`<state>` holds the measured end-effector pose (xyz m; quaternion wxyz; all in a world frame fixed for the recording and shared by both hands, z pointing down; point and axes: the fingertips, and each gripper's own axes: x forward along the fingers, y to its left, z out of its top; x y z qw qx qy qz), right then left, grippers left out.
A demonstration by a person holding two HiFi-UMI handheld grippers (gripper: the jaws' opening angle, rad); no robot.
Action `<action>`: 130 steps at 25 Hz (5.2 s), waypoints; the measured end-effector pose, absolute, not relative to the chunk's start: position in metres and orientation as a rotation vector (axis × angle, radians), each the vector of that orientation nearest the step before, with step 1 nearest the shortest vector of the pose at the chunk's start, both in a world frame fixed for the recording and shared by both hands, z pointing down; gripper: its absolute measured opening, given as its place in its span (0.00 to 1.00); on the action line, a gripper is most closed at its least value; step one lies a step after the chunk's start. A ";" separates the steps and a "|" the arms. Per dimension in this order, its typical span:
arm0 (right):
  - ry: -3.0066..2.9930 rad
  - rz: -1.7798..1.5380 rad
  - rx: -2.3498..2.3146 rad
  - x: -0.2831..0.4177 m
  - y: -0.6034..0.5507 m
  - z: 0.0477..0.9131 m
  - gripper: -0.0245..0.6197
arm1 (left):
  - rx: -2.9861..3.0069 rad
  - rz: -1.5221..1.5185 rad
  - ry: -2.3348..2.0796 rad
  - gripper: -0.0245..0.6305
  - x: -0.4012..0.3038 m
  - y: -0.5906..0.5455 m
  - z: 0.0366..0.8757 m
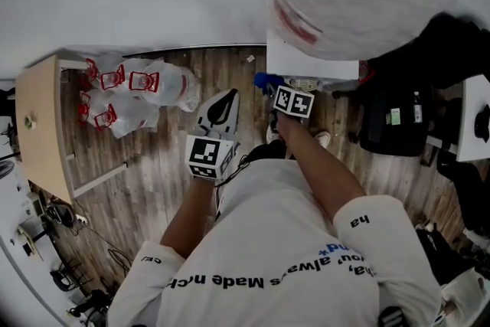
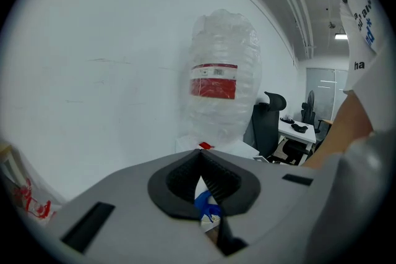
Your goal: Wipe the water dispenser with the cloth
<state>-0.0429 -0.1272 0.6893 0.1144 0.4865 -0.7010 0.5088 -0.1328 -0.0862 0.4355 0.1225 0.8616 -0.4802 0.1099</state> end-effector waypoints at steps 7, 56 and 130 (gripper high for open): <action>-2.048 1.461 1.406 -0.035 -0.124 0.692 0.15 | 2.531 0.326 -1.377 0.07 -0.125 -0.087 0.434; -1.893 1.279 1.645 0.220 -0.108 0.687 0.15 | 2.586 0.326 -1.269 0.07 -0.002 -0.069 0.430; -1.891 1.125 1.552 0.212 -0.080 0.888 0.16 | 2.454 0.286 -1.450 0.07 -0.036 -0.071 0.610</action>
